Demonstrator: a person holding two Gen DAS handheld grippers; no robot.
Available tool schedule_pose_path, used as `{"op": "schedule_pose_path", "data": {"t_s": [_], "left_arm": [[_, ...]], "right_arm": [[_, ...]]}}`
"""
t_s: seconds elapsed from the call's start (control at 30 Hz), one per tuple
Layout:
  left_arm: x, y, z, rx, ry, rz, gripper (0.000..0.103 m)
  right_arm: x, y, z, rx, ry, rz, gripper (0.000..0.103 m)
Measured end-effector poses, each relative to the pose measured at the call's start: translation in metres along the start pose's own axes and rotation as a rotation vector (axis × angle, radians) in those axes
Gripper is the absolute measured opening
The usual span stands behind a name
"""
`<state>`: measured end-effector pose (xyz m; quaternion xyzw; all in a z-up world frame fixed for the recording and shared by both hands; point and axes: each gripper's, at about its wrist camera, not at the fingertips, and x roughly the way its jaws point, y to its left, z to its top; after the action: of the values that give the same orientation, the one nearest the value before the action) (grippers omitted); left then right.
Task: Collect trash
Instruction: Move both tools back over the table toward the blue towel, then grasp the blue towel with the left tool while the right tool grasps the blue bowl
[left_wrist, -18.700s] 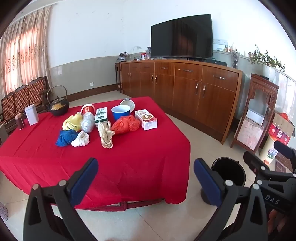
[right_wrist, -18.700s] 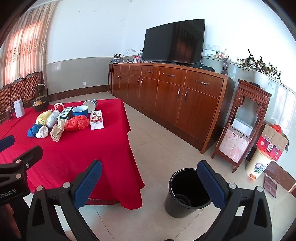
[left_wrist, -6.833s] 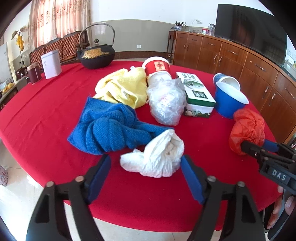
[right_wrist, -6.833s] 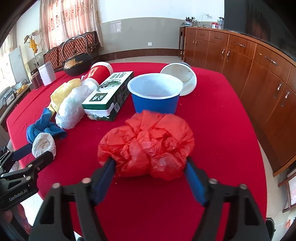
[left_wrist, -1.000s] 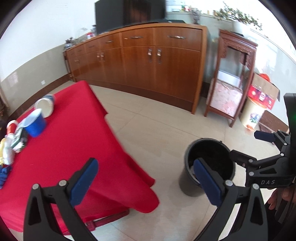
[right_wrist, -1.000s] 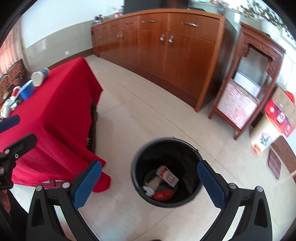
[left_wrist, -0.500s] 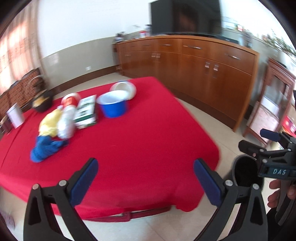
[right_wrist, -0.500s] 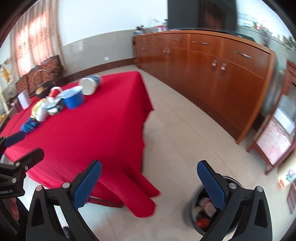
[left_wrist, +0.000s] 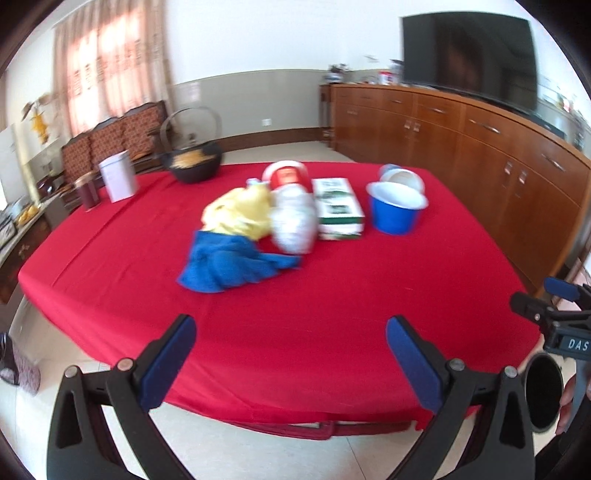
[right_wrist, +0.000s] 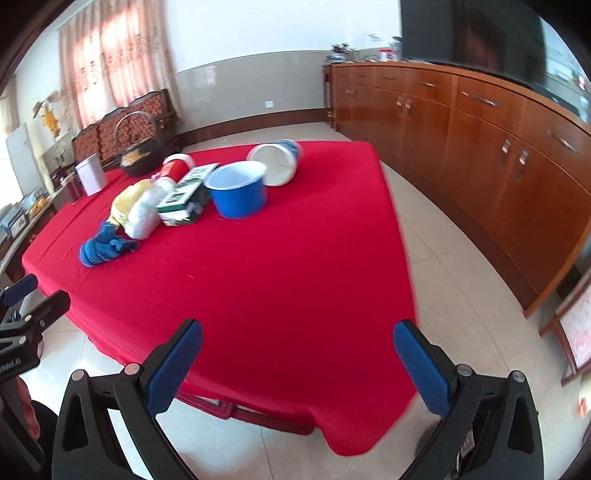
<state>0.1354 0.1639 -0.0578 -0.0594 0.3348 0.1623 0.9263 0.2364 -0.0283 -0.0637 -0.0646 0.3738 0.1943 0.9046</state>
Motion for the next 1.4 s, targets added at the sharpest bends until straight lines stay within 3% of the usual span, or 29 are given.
{"op": "schedule_pose_path", "data": {"t_s": [0.23,0.37,0.8,1.4], "left_arm": [[0.033,0.047,0.009,-0.103,0.012,0.032,0.103],[0.052,0.057,0.017,-0.111,0.014,0.051,0.103],[0.093,0.072,0.028,-0.132,0.038,0.079,0.103],[0.124,0.077,0.037,-0.142,0.081,0.055,0.101]], "right_arm": [[0.032,0.038,0.025,-0.07,-0.003,0.019,0.103],[0.054,0.05,0.041,-0.076,0.0,0.03,0.103],[0.114,0.061,0.081,-0.052,0.016,0.032,0.103],[0.171,0.065,0.12,-0.051,0.036,0.015,0.103]]}}
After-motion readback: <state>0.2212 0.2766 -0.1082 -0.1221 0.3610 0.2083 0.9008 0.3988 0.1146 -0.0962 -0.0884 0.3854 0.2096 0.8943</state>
